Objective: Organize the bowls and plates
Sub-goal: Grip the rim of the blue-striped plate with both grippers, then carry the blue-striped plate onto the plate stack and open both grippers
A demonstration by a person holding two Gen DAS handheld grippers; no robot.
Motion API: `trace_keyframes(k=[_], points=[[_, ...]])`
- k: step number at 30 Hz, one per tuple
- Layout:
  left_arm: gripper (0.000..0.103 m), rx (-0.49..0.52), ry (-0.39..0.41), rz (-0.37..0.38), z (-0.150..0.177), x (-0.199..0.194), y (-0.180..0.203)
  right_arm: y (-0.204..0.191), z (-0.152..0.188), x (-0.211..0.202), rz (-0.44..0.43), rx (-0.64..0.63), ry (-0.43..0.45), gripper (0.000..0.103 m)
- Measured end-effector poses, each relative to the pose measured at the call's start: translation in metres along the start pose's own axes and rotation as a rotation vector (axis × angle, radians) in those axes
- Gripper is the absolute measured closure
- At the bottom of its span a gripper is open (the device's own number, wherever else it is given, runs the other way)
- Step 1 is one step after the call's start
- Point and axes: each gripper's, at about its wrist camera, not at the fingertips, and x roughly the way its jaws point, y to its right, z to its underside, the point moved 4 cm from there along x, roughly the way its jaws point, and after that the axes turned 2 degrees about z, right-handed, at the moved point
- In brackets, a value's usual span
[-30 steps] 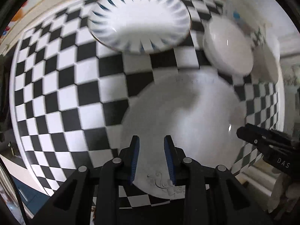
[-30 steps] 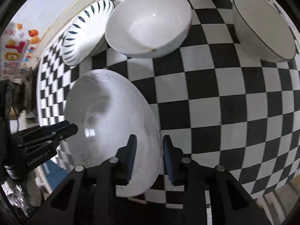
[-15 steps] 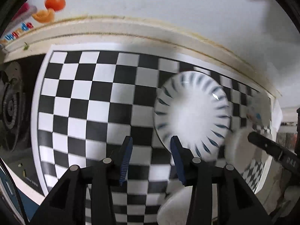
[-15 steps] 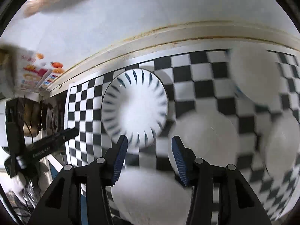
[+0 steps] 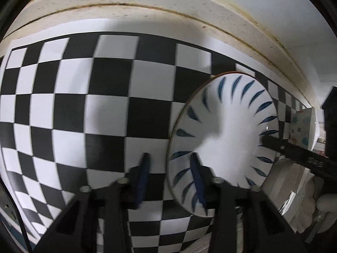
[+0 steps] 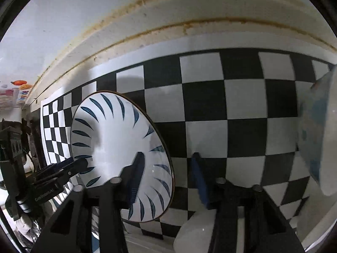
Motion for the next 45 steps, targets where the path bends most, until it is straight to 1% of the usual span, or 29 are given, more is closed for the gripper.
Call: trace_keyframes(k=[1,2,4,6,12,19,21,26,30,33,37,40,43,45], points=[[0.085,0.005,0.000,-0.013,0.000,0.001,0.002,0.001,0.000,0.004,-0.008,0.003,-0.017,0.085],[0.085,0.019,0.011,-0.039,0.001,0.000,0.005,0.001,0.000,0.006,-0.030,0.006,-0.024,0.085],[0.085,0.032,0.026,-0.066,0.002,-0.001,0.009,-0.001,0.001,0.005,-0.010,-0.014,-0.007,0.085],[0.085,0.042,0.031,-0.081,0.006,-0.006,0.012,-0.004,0.003,0.003,0.010,-0.032,0.008,0.085],[0.085,0.066,0.069,-0.107,0.019,-0.028,0.025,-0.004,0.011,-0.011,-0.001,-0.043,0.027,0.088],[0.085,0.085,0.126,-0.104,0.041,-0.065,0.045,-0.013,0.034,-0.045,-0.032,-0.068,0.075,0.089],[0.085,0.097,0.138,-0.101,0.046,-0.080,0.040,-0.015,0.043,-0.057,-0.043,-0.072,0.091,0.089],[0.085,0.133,0.179,-0.094,0.070,-0.115,0.047,-0.015,0.070,-0.092,-0.057,-0.090,0.136,0.089],[0.085,0.157,0.199,-0.091,0.095,-0.127,0.061,-0.013,0.098,-0.117,-0.072,-0.094,0.165,0.089],[0.085,0.172,0.175,-0.072,0.120,-0.125,0.068,-0.013,0.124,-0.129,-0.074,-0.097,0.185,0.089],[0.085,0.191,0.134,-0.064,0.153,-0.111,0.072,0.000,0.164,-0.136,-0.074,-0.084,0.194,0.089],[0.085,0.194,0.092,-0.070,0.176,-0.092,0.071,0.014,0.197,-0.129,-0.080,-0.066,0.184,0.089],[0.085,0.184,0.041,-0.071,0.194,-0.070,0.067,0.022,0.224,-0.110,-0.079,-0.051,0.160,0.089],[0.085,0.188,0.024,-0.081,0.202,-0.061,0.066,0.029,0.239,-0.096,-0.073,-0.045,0.138,0.089]])
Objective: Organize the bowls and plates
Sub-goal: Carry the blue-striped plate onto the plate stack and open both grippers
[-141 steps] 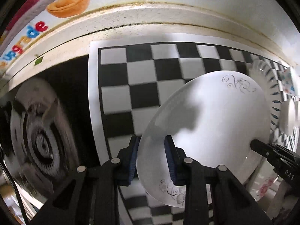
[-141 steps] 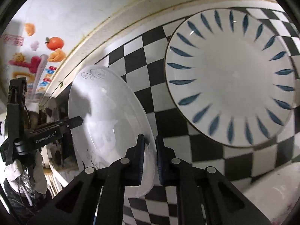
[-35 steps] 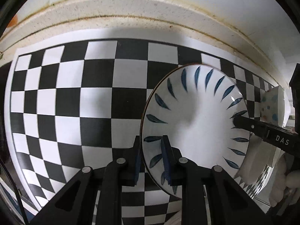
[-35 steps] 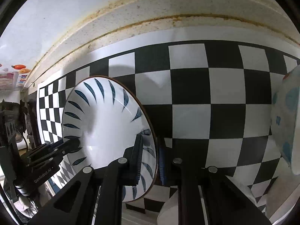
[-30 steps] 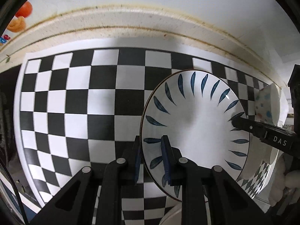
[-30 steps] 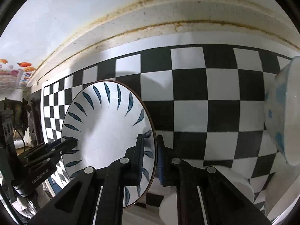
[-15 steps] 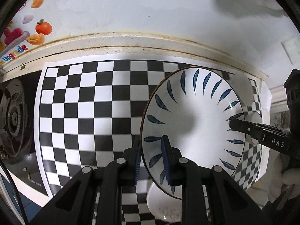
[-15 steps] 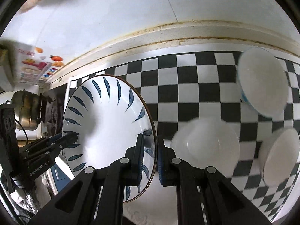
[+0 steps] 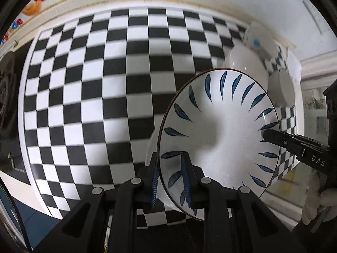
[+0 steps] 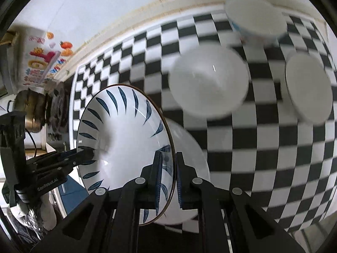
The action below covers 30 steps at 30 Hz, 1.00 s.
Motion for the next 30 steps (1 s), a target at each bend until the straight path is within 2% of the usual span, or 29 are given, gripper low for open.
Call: trace_keyframes(k=[4,10,22,30], points=[[0.085,0.015,-0.033,-0.026,0.013,0.019,0.004,0.015,0.027,0.023,0.005,0.025,-0.040,0.090],[0.085,0.010,-0.068,-0.040,0.022,0.040,0.004,0.030,0.043,0.042,0.018,0.037,-0.067,0.090],[0.085,0.017,-0.096,-0.096,0.022,0.062,0.009,0.030,0.039,0.064,0.066,0.020,-0.098,0.090],[0.085,-0.009,-0.076,-0.100,0.024,0.064,0.010,0.030,0.032,0.066,0.073,0.006,-0.100,0.090]])
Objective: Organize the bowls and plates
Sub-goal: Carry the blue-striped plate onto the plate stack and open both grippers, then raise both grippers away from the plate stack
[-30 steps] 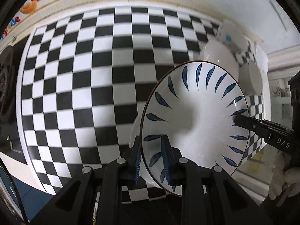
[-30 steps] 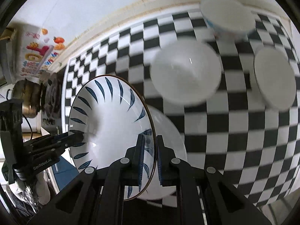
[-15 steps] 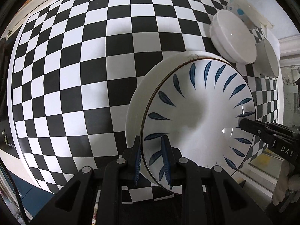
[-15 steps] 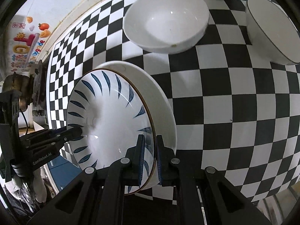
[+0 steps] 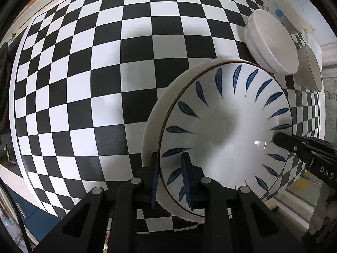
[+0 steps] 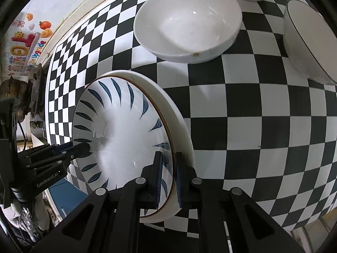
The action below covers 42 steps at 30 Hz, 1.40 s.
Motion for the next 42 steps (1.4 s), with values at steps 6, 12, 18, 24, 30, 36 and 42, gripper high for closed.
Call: trace_keyframes(k=[6,12,18,24,30,36,42], points=[[0.085,-0.029,0.013,-0.001,0.004,-0.001,-0.003,0.001,-0.001,-0.001,0.000,-0.015,-0.002,0.090],[0.084,-0.054,0.014,-0.004,0.008,-0.004,-0.007,-0.001,-0.001,0.001,0.002,-0.006,-0.007,0.087],[0.084,-0.066,0.035,-0.016,0.012,-0.008,-0.009,-0.002,0.001,-0.001,0.022,0.005,-0.001,0.086],[0.084,-0.056,0.100,-0.024,0.023,-0.032,-0.008,-0.005,0.009,-0.023,0.061,0.014,0.069,0.086],[0.084,-0.030,0.207,-0.046,0.048,-0.079,-0.002,-0.027,0.031,-0.064,0.115,-0.020,0.172,0.086],[0.084,-0.028,0.286,-0.045,0.083,-0.122,-0.001,-0.048,0.071,-0.097,0.131,-0.032,0.255,0.085],[0.084,-0.031,0.357,-0.037,0.118,-0.150,0.005,-0.062,0.116,-0.128,0.128,-0.043,0.324,0.085]])
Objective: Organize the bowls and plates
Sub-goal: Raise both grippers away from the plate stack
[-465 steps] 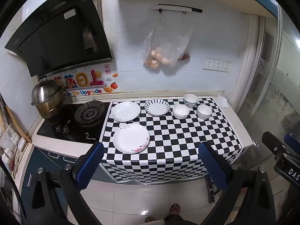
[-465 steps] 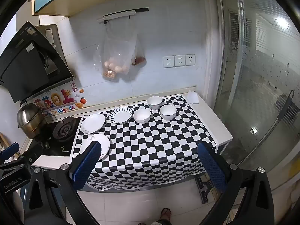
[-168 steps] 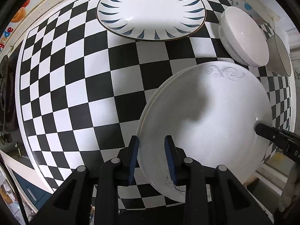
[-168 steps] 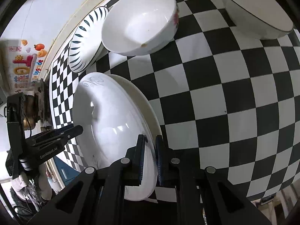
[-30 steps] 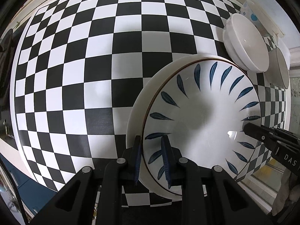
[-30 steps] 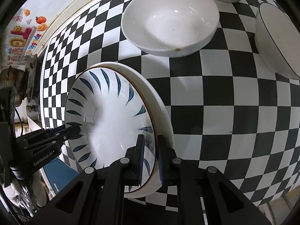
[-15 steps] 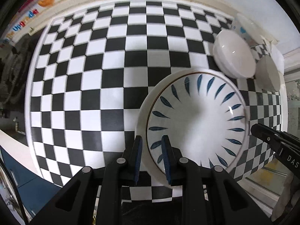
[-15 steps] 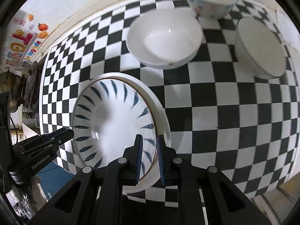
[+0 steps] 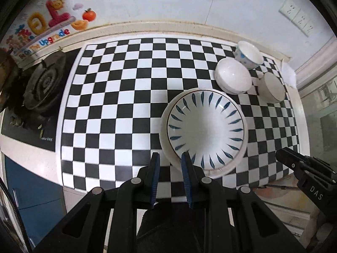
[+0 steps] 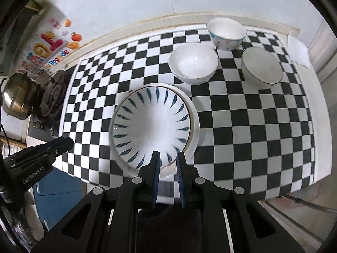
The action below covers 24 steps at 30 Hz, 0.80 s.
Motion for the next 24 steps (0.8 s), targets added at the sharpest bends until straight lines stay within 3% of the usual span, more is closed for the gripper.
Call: trace_keyframes(k=[4,6,8,10,11,16,24], points=[[0.084,0.007,0.039,0.001,0.024,-0.028,0.004,-0.009,0.022,-0.033,0.024,-0.028,0.055,0.085],[0.078,0.012,0.064,-0.005,0.034,-0.040,0.006,-0.014,0.031,-0.047,0.031,-0.044,0.078,0.085],[0.071,-0.002,0.092,-0.006,0.042,-0.052,0.007,-0.019,0.041,-0.061,0.041,-0.062,0.101,0.076],[0.067,0.001,0.131,-0.028,0.049,-0.065,0.009,-0.022,0.050,-0.073,0.047,-0.074,0.127,0.050],[0.063,0.006,0.152,-0.037,0.052,-0.072,0.010,-0.024,0.054,-0.079,0.044,-0.076,0.139,0.046],[0.062,0.012,0.205,-0.048,0.064,-0.091,0.016,-0.029,0.071,-0.107,0.050,-0.074,0.194,0.028],[0.062,0.035,0.258,-0.057,0.080,-0.115,0.025,-0.033,0.090,-0.147,0.053,-0.070,0.266,0.022]])
